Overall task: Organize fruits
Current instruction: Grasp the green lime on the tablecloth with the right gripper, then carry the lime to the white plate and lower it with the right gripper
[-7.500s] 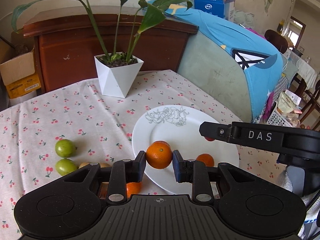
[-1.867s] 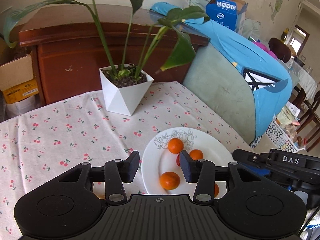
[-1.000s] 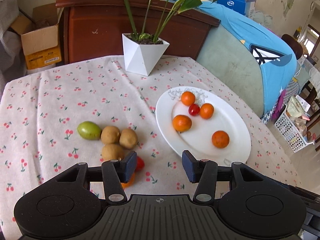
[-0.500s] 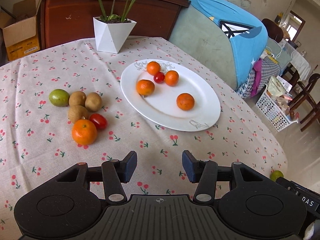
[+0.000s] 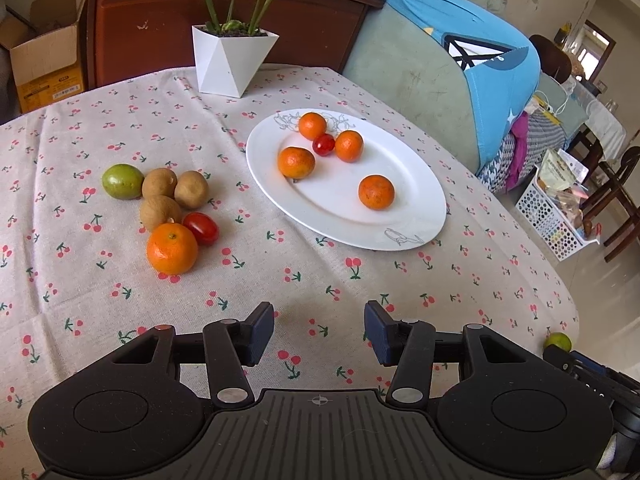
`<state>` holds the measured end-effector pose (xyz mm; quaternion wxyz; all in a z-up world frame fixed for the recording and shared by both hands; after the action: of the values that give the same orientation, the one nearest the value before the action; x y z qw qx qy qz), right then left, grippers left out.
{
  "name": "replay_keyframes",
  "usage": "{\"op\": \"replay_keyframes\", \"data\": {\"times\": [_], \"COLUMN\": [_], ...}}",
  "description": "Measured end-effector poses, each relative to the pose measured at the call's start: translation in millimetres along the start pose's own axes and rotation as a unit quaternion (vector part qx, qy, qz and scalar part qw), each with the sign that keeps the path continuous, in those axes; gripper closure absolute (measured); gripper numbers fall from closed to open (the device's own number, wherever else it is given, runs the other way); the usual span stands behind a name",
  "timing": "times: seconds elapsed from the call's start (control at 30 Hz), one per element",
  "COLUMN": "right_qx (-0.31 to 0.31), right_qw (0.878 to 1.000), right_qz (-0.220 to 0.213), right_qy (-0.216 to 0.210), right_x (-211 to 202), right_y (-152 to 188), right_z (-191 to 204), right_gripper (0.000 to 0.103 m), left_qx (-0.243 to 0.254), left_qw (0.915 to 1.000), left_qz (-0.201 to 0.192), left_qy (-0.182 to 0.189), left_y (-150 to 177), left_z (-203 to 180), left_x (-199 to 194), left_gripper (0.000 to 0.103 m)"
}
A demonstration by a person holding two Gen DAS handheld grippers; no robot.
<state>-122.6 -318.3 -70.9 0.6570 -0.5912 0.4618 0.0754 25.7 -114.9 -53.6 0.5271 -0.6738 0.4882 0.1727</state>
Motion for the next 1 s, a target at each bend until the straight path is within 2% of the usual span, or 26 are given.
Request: {"op": "replay_keyframes", "data": {"times": [0.3, 0.57, 0.67, 0.83, 1.0], "right_qx": [0.019, 0.056, 0.061, 0.054, 0.018], "right_qw": [1.0, 0.998, 0.998, 0.997, 0.99], "right_qz": [0.0, 0.016, 0.014, -0.006, -0.049], "right_qy": [0.021, 0.019, 0.011, -0.053, -0.13], "right_x": [11, 24, 24, 20, 20], "right_y": [-2, -1, -2, -13, -44], "right_z": [-4, -11, -11, 7, 37], "right_gripper": [0.063, 0.063, 0.07, 0.07, 0.07], "left_qx": [0.009, 0.007, 0.003, -0.014, -0.037], "left_qw": [0.9999, 0.9999, 1.0, 0.9999, 0.9992], "left_qz": [0.007, 0.007, 0.007, 0.003, 0.0], "left_qy": [-0.007, -0.005, -0.004, -0.007, -0.015], "left_y": [3, 2, 1, -4, -21], "left_z": [-1, -3, -1, 4, 15], "left_x": [8, 10, 10, 7, -1], "left_gripper": [0.054, 0.054, 0.054, 0.054, 0.054]}}
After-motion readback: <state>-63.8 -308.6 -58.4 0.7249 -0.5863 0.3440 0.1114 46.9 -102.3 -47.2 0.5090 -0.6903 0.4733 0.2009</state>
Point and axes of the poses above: each gripper's, at about its wrist camera, not at the fingertips, and x roughly the way its jaws point, z to its left, y to its underside, the point moved 4 cm from there along x, roughly the way its jaws point, and after that the axes turned 9 degrees about -x, right-handed, at the moved point
